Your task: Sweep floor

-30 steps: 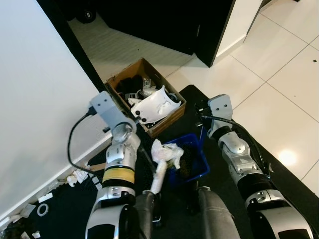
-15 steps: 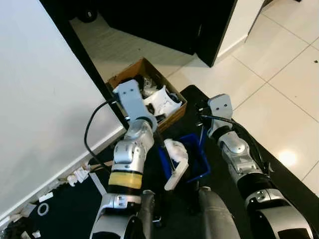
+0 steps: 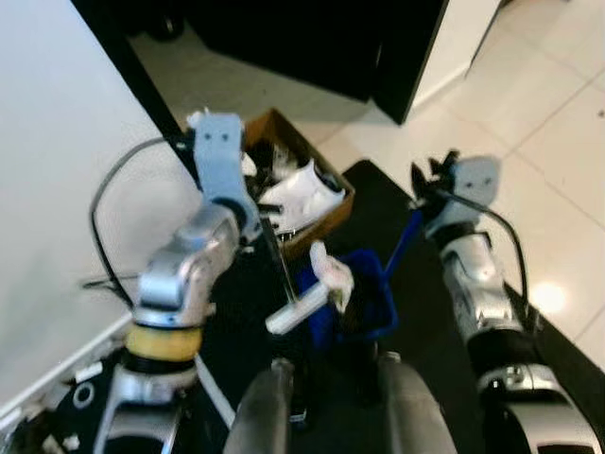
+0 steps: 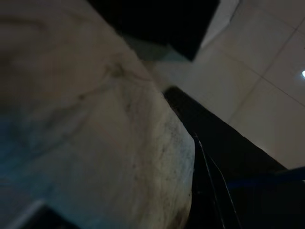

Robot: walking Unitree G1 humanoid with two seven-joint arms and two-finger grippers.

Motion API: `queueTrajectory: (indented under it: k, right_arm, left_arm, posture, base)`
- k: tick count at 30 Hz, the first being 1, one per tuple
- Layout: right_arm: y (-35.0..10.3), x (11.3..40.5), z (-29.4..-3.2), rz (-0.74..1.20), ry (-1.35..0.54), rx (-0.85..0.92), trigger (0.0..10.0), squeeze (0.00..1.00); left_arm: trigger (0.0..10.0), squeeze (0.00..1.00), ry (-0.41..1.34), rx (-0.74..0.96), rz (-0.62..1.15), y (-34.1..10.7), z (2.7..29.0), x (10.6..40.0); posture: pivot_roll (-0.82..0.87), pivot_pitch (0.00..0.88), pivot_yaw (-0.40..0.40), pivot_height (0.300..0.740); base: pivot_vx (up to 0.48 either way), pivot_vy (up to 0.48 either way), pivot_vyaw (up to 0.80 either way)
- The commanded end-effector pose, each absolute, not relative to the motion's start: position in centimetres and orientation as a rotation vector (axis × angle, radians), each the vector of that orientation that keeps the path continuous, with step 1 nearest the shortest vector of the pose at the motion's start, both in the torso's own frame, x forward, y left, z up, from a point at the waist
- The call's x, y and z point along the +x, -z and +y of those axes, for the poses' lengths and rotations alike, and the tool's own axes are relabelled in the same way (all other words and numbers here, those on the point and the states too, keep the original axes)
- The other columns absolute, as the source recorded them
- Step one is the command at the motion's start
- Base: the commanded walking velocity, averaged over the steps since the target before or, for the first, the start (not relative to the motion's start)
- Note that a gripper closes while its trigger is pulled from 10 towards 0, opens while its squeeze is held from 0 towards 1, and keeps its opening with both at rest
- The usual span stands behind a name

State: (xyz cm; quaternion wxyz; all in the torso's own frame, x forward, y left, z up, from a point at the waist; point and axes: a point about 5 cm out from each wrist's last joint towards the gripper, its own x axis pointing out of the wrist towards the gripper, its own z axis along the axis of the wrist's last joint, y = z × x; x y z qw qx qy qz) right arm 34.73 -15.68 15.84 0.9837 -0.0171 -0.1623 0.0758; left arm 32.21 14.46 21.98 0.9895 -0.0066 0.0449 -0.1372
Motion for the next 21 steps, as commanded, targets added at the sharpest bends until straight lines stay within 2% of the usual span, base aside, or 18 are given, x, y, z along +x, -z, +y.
queueTrajectory:
  k: [1,9,14,16,17,19,20,21]
  right_arm:
    - [-17.2,34.7,-15.8,-0.392,-0.134,0.001,10.0,0.0]
    - [-18.7,34.7,-15.9,-0.44,-0.12,0.017,10.0,0.0]
    - [-19.0,34.5,-15.9,-0.444,-0.124,0.021,10.0,0.0]
    - [-19.2,34.4,-15.9,-0.449,-0.13,0.025,10.0,0.0]
    - [-19.2,34.4,-15.9,-0.449,-0.13,0.025,10.0,0.0]
    - [-19.1,34.3,-15.8,-0.445,-0.146,0.045,10.0,0.0]
    - [-19.1,34.3,-15.8,-0.445,-0.146,0.045,10.0,0.0]
    - [-19.1,34.2,-15.7,-0.443,-0.155,0.063,10.0,0.0]
  left_arm:
    - [10.0,0.0,0.317,0.026,0.052,-23.5,14.7,31.7]
    - [10.0,0.0,0.401,0.079,0.011,-26.9,16.1,30.7]
    - [10.0,0.0,0.445,0.092,0.013,-27.4,16.3,30.2]
    - [10.0,0.0,0.561,0.132,0.012,-28.4,16.5,28.8]
    - [10.0,0.0,0.561,0.132,0.012,-28.4,16.5,28.8]
    - [10.0,0.0,0.617,0.203,0.001,-29.4,17.6,27.8]
    - [10.0,0.0,0.617,0.203,0.001,-29.4,17.6,27.8]
    - [10.0,0.0,0.564,0.224,0.005,-29.4,18.7,28.0]
  posture:
    - [0.05,0.251,0.074,0.74]
    - [0.07,0.233,0.093,0.74]
    - [0.07,0.23,0.092,0.74]
    - [0.07,0.222,0.092,0.74]
    - [0.07,0.222,0.092,0.74]
    - [0.08,0.212,0.095,0.74]
    - [0.08,0.212,0.095,0.74]
    - [0.08,0.211,0.097,0.74]
  base:
    - [0.0,0.0,0.0]
    - [0.0,0.0,0.0]
    - [0.0,0.0,0.0]
    - [0.0,0.0,0.0]
    - [0.0,0.0,0.0]
    - [0.0,0.0,0.0]
    - [0.0,0.0,0.0]
    - [0.0,0.0,0.0]
